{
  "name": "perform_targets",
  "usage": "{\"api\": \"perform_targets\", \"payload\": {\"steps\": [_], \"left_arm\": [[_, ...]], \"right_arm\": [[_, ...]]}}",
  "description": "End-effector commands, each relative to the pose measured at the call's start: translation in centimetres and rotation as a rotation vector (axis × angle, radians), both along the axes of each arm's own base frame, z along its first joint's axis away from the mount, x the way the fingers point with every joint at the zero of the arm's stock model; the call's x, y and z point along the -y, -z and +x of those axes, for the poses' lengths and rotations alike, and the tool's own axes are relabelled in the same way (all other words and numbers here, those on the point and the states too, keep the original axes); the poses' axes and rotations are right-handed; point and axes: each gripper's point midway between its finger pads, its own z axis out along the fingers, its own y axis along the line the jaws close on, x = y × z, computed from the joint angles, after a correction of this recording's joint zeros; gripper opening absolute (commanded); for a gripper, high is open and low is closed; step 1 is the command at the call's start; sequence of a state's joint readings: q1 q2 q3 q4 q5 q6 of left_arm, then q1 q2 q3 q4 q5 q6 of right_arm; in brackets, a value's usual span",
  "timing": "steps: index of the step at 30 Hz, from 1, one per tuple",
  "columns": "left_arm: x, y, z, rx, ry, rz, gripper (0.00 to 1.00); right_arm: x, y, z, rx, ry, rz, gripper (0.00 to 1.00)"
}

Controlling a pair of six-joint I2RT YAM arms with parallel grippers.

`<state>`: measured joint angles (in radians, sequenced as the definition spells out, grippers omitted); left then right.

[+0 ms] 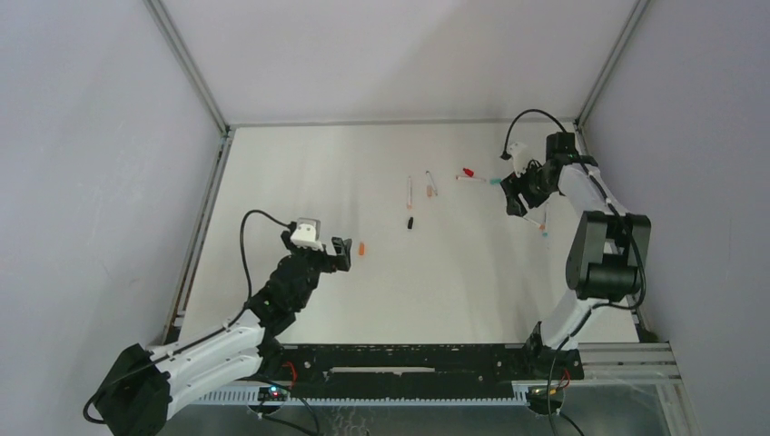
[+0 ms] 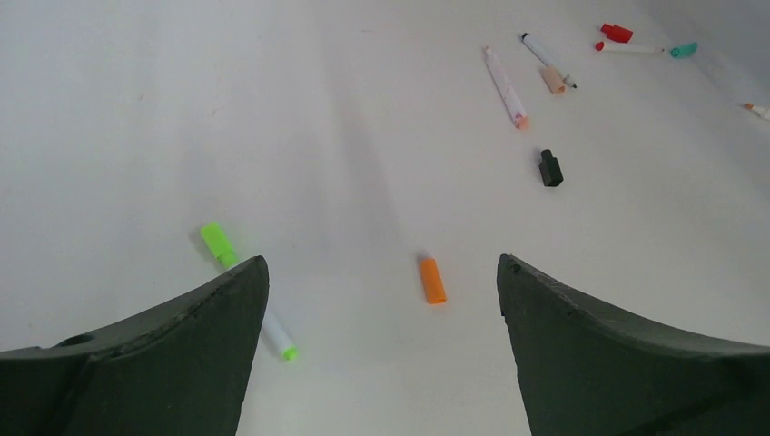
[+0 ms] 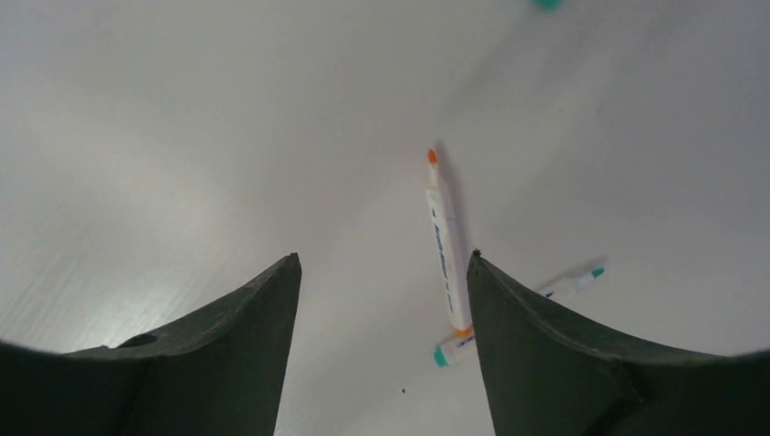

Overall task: Insert the pens into the pen caps
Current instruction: Pick up the pen from the center of the board.

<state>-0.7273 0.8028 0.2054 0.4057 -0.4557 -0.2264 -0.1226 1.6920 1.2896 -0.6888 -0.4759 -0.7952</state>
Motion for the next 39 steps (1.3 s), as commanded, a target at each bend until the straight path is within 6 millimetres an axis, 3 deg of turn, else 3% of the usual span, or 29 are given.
{"api": "perform_targets", "payload": {"steps": [1,7,28,35,39], "left_arm": [[-0.7,-0.8,0.0,0.059,-0.023,-0.03,0.98],[-1.1,-0.8,-0.5,0.081,-0.026,-0.054,0.98],[-1.2,-0.9,-0.5,0.086,-0.029,-0.059,0.98],[-1.2,-0.9,-0.5,0.085,-0.028,-0.061,0.98],[-1.2,-0.9,-0.5,0.088,-0.03,-0.062,0.98]], "right_arm": [[3.8,1.3,0.8,-0.083,0.111,-0.183,0.72],[5.5,3.6,0.6,-0.165,0.173,-0.223,0.66],[5.7,7.8,0.1,-0.298,0.177,-0.272,0.49],[5.8,8.1,-0.3,-0.322,0.173,-0.267,0.41],[5.5,8.3,-0.6,-0.342,0.152,-0.256,0.32]]}}
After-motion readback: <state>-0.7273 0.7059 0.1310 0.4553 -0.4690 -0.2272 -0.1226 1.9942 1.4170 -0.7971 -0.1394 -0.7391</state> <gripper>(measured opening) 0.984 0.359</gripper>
